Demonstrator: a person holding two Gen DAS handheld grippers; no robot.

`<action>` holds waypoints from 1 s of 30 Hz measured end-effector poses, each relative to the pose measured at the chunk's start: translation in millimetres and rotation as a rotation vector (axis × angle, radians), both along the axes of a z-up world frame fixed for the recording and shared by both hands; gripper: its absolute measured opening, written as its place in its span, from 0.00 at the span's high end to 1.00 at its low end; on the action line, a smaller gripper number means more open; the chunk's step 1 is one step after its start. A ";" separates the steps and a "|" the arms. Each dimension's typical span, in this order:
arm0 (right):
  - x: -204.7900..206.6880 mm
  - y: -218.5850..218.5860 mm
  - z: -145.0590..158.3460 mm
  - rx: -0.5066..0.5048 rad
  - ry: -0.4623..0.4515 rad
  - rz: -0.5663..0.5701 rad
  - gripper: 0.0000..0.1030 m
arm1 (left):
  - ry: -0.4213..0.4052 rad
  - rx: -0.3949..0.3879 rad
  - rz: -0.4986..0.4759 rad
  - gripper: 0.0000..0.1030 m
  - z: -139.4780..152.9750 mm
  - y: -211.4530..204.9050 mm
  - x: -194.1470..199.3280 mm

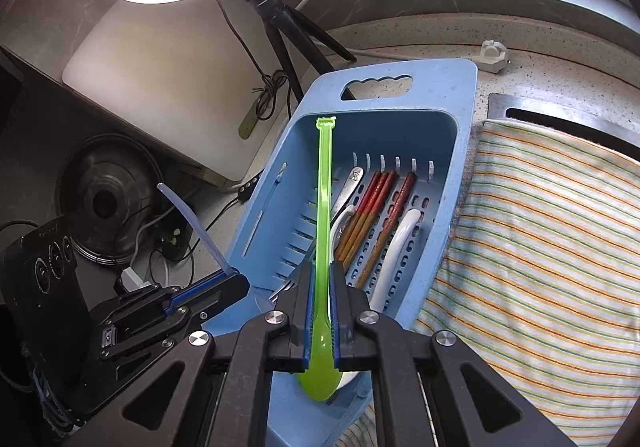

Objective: Organize utensils
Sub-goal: 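Open both tools to release the spoons in the basket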

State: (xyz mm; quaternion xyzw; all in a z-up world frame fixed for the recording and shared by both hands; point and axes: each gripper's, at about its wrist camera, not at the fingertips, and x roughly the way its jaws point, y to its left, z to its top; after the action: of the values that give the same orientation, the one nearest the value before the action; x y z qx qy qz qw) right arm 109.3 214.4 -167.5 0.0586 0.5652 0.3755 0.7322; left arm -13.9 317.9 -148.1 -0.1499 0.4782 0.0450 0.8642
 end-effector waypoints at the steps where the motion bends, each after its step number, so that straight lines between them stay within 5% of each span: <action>1: -0.6 1.1 -0.1 -0.004 -0.002 0.001 0.92 | -0.001 0.000 0.000 0.95 0.1 0.0 -0.9; 21: 1.7 -12.6 8.3 -0.028 -0.053 -0.011 0.73 | -0.016 0.037 0.032 0.85 5.6 -0.5 -3.8; 25: 2.7 -16.8 12.5 -0.025 -0.063 -0.008 0.72 | -0.019 0.051 0.048 0.75 7.3 -2.7 -6.3; 30: -1.8 -24.0 20.7 -0.034 -0.119 0.010 0.58 | -0.035 0.068 0.073 0.68 13.8 -6.5 -13.5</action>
State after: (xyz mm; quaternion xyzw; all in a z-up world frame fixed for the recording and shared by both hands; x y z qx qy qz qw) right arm 107.5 190.3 -146.8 0.0210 0.5274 0.3721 0.7635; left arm -27.4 311.3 -134.4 -0.1389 0.4553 0.0902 0.8748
